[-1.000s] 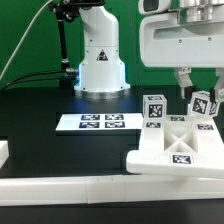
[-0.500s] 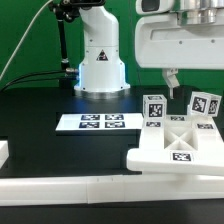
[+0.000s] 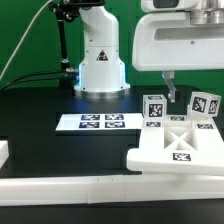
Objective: Assemble chair
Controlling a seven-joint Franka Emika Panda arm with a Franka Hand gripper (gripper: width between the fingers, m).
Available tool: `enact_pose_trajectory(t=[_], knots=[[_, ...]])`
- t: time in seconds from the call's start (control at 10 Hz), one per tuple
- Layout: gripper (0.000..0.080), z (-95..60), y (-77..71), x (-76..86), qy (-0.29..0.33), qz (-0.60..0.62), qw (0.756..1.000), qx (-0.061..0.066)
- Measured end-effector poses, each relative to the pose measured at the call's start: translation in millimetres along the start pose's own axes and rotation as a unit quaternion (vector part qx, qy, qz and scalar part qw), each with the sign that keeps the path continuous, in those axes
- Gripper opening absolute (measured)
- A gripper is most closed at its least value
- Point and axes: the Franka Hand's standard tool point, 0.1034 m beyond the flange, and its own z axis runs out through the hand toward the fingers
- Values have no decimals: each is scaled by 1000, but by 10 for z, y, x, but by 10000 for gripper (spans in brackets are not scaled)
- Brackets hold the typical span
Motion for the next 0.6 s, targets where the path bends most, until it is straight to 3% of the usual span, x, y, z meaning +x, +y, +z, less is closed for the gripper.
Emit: enact_pose_trajectory(t=[0.2,0.5,0.6], knots=[[649,-69,-20,83,8,-145,989,-15],[649,17,18,41,10,-231,973,-18],[528,19,19,40,10,-222,975,-18]])
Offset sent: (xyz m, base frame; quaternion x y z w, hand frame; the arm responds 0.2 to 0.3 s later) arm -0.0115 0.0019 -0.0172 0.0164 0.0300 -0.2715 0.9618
